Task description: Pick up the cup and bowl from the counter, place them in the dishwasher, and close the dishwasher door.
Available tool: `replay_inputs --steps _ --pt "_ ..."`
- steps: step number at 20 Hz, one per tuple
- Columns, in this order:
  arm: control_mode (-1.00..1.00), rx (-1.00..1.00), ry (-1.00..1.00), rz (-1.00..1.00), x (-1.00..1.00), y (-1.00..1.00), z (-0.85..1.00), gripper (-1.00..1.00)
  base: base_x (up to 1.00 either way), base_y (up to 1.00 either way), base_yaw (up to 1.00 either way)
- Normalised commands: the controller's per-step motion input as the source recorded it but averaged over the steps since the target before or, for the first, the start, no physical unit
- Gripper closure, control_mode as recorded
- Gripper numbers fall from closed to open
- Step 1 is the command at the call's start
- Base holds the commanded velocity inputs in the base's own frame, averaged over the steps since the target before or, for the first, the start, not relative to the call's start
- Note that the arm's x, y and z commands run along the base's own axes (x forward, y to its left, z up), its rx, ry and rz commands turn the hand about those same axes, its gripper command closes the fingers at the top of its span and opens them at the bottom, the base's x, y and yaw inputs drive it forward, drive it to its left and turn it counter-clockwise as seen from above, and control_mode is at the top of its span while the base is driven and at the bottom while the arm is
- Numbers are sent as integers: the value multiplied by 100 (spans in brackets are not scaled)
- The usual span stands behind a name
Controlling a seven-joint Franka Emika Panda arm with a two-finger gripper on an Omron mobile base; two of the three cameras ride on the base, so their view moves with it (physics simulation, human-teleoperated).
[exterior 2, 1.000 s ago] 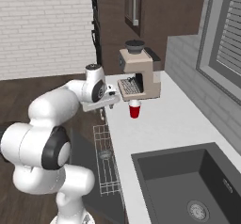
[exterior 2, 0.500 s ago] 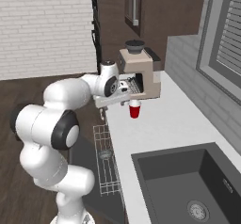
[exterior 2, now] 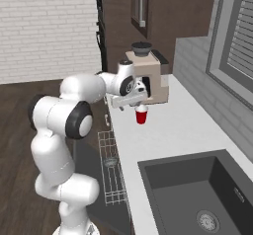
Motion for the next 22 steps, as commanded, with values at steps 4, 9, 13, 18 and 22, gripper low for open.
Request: replay_inputs --steps 4,9,13,18,22 --pt "-100 0 0 0 48 0 -17 -100 0 0 0" --pt "-100 0 3 0 40 -9 -27 -100 0 0 0" --pt "-100 0 5 0 45 -1 -32 -100 0 0 0" --pt "-100 0 2 0 46 -7 -22 -100 0 0 0" --pt "-100 0 0 0 29 -28 -10 -100 0 0 0"
